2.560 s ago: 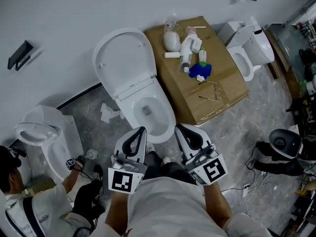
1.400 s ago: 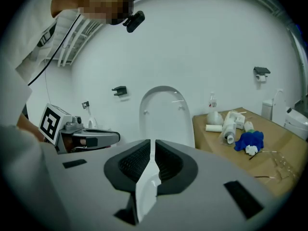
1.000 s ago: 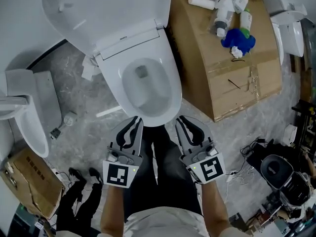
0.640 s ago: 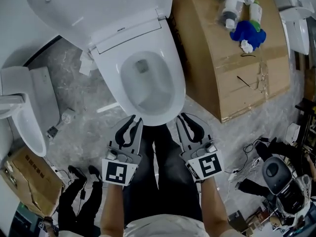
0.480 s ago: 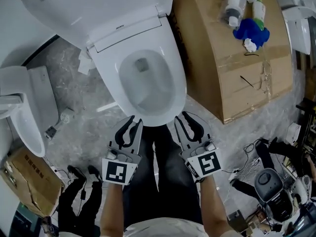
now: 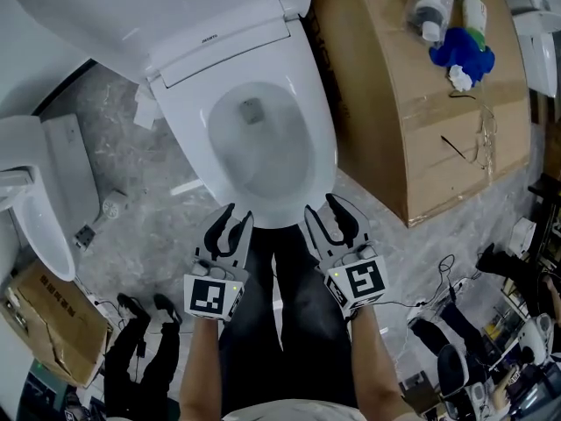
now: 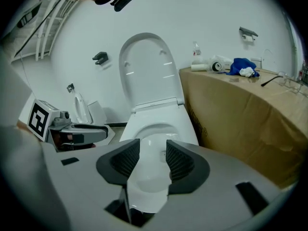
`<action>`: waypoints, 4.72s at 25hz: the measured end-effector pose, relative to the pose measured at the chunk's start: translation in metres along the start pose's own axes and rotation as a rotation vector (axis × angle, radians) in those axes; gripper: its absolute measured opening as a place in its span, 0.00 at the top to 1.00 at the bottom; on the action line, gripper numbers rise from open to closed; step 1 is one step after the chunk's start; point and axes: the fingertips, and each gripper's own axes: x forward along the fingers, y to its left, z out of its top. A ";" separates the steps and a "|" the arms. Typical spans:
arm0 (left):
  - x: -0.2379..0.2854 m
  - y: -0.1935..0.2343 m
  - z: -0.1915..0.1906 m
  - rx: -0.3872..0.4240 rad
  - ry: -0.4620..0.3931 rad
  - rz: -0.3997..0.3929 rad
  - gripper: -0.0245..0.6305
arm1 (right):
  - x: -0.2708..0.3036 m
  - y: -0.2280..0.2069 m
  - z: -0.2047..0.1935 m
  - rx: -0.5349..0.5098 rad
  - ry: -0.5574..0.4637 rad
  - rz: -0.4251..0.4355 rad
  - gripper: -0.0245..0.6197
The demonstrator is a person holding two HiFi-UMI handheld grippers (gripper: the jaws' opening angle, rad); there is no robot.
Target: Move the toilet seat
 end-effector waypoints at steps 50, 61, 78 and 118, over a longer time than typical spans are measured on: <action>0.025 0.061 -0.164 -0.281 0.305 0.141 0.40 | 0.056 -0.056 -0.162 0.284 0.277 -0.138 0.34; 0.033 0.062 -0.171 -0.314 0.330 0.135 0.40 | 0.066 -0.061 -0.172 0.288 0.292 -0.119 0.34; 0.027 0.055 -0.154 -0.355 0.297 0.156 0.40 | 0.054 -0.055 -0.155 0.306 0.243 -0.056 0.34; -0.029 0.035 -0.040 -0.403 0.118 0.102 0.40 | -0.022 -0.019 -0.026 0.265 0.044 -0.038 0.35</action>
